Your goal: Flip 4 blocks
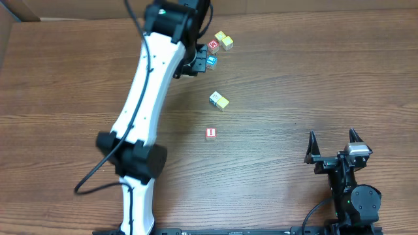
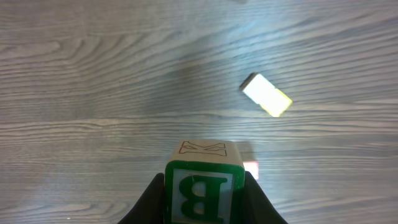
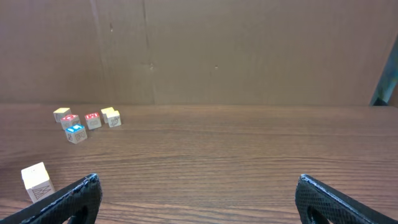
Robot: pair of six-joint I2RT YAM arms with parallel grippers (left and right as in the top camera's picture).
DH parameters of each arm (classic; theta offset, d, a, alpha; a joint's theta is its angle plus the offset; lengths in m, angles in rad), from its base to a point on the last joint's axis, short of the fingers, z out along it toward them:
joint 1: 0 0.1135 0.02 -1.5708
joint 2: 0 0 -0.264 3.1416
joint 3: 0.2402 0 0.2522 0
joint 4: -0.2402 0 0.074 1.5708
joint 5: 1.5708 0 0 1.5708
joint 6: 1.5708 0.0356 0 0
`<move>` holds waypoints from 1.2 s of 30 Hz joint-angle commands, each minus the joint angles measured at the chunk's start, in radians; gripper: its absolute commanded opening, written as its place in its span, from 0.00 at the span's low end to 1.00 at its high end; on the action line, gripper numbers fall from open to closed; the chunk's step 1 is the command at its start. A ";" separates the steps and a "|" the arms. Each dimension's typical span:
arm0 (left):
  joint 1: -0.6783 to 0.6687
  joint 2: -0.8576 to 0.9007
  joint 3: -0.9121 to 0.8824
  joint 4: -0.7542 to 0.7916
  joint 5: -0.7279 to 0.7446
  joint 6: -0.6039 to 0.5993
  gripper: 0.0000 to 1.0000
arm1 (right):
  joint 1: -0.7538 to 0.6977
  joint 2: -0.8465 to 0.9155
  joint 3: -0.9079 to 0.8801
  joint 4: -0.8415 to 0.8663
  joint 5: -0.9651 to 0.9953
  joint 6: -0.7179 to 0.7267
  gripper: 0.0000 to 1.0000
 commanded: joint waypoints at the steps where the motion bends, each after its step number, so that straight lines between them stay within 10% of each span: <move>1: 0.002 -0.097 0.001 -0.003 0.063 -0.037 0.07 | -0.003 -0.007 -0.010 0.006 -0.004 -0.002 1.00; 16: -0.004 -0.388 -0.618 0.043 0.035 -0.182 0.08 | -0.003 -0.007 -0.010 0.006 -0.004 -0.002 1.00; 36: -0.017 -0.388 -1.280 0.682 0.096 -0.256 0.11 | -0.003 -0.007 -0.010 0.006 -0.004 -0.002 1.00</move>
